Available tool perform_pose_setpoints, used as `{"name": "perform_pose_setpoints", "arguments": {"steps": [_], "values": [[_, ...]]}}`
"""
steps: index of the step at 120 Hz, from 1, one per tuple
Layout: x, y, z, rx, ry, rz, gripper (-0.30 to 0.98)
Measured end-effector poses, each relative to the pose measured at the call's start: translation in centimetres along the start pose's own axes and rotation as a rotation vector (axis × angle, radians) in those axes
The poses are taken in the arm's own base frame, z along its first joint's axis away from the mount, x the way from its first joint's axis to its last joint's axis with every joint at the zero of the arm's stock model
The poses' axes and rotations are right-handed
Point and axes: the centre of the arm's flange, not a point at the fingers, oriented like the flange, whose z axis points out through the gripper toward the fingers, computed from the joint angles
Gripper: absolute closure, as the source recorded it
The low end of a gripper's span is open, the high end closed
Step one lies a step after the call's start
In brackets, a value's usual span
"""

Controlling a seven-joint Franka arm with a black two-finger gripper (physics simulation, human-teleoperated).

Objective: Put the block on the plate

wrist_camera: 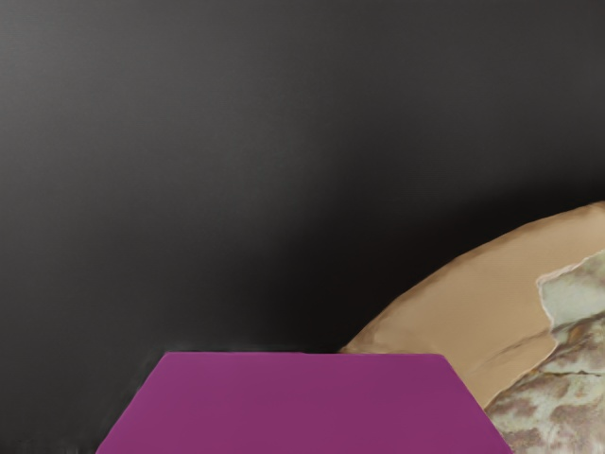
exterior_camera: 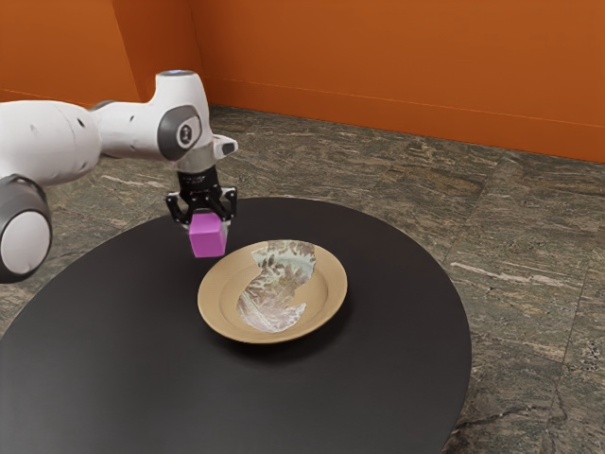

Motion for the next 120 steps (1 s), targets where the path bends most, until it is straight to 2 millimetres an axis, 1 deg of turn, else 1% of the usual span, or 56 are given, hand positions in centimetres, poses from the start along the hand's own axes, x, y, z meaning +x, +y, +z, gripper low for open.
{"name": "perform_pose_setpoints", "arguments": {"steps": [9,23,33,37,50,61,75,77,88,101,113,120], "values": [[-1.5,2.3,-0.1,0.001,-0.005,0.038,0.28],[-3.1,5.3,0.0,-0.003,-0.011,0.086,0.28],[-4.0,7.5,0.5,-0.003,-0.017,0.117,0.28],[-4.3,8.0,0.8,-0.002,-0.021,0.124,0.29],[-5.3,9.9,2.3,-0.003,-0.047,0.153,0.28],[-5.7,11.2,4.9,0.007,-0.081,0.171,0.28],[-5.9,11.7,7.7,0.016,-0.117,0.174,0.28],[-5.9,11.8,7.9,0.016,-0.12,0.174,0.28],[-6.1,12.1,8.3,0.013,-0.126,0.178,0.18],[-6.2,12.2,7.8,0.008,-0.12,0.18,0.11],[-6.4,12.0,6.0,0.002,-0.098,0.183,0.07],[-6.7,11.8,4.5,-0.003,-0.085,0.186,0.05]]}}
